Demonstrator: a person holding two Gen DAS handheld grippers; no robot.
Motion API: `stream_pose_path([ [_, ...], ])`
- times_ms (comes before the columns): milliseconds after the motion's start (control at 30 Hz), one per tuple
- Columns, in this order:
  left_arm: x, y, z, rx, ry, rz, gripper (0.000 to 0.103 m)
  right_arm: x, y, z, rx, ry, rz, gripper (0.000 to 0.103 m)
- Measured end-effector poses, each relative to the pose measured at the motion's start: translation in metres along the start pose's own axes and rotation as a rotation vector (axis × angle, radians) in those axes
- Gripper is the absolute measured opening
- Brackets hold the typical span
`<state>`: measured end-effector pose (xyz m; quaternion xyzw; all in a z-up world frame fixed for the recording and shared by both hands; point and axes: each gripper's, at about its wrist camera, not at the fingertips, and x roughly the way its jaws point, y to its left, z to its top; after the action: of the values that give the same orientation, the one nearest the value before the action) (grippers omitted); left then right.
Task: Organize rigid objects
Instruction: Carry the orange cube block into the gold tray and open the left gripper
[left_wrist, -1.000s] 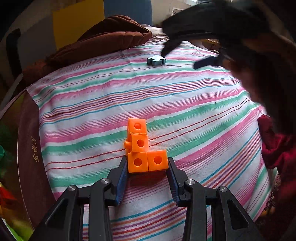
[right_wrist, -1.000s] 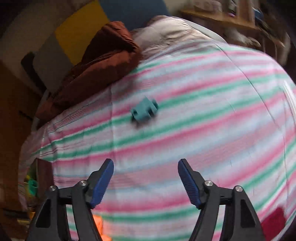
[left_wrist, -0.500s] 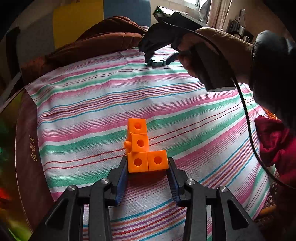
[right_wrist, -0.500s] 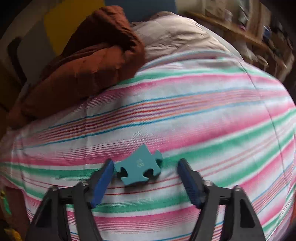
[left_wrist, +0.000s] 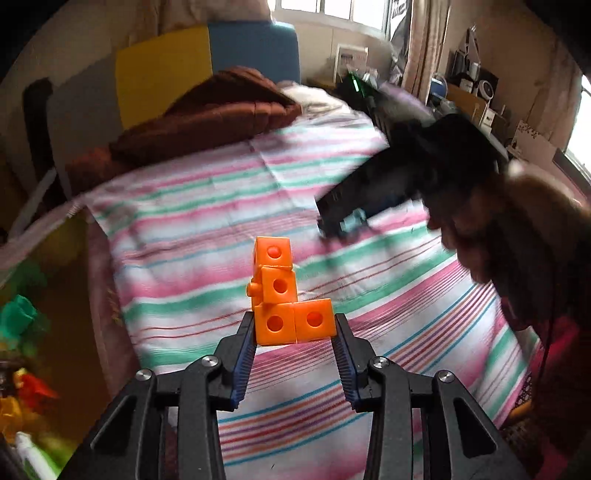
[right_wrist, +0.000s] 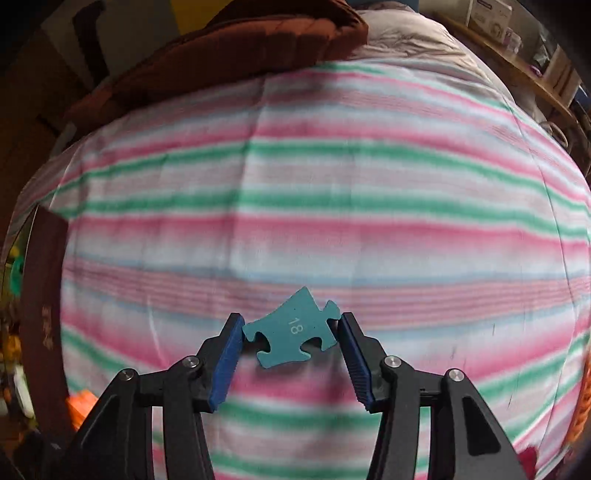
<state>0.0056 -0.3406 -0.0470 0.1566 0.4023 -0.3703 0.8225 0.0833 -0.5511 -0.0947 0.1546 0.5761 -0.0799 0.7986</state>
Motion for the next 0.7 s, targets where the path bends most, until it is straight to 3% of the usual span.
stream_pose_path([
  [133,-0.030,0.004,-0.001,-0.006,-0.051,0.027,0.041,-0.006,0.014,-0.023,-0.032,-0.019,-0.007,0.053],
  [233,-0.050,0.011,-0.006,-0.016,-0.079,0.052,0.041,-0.006,0.029,-0.044,-0.146,-0.133,-0.059,0.053],
  [433,-0.086,0.035,-0.019,-0.069,-0.124,0.109,0.041,-0.007,0.039,-0.041,-0.188,-0.164,-0.093,0.052],
  [533,-0.094,0.047,-0.024,-0.086,-0.126,0.142,0.041,-0.006,0.037,-0.030,-0.192,-0.171,-0.091,0.052],
  [700,-0.104,0.064,-0.034,-0.126,-0.121,0.183,0.041,-0.005,0.038,-0.038,-0.201,-0.179,-0.087,0.052],
])
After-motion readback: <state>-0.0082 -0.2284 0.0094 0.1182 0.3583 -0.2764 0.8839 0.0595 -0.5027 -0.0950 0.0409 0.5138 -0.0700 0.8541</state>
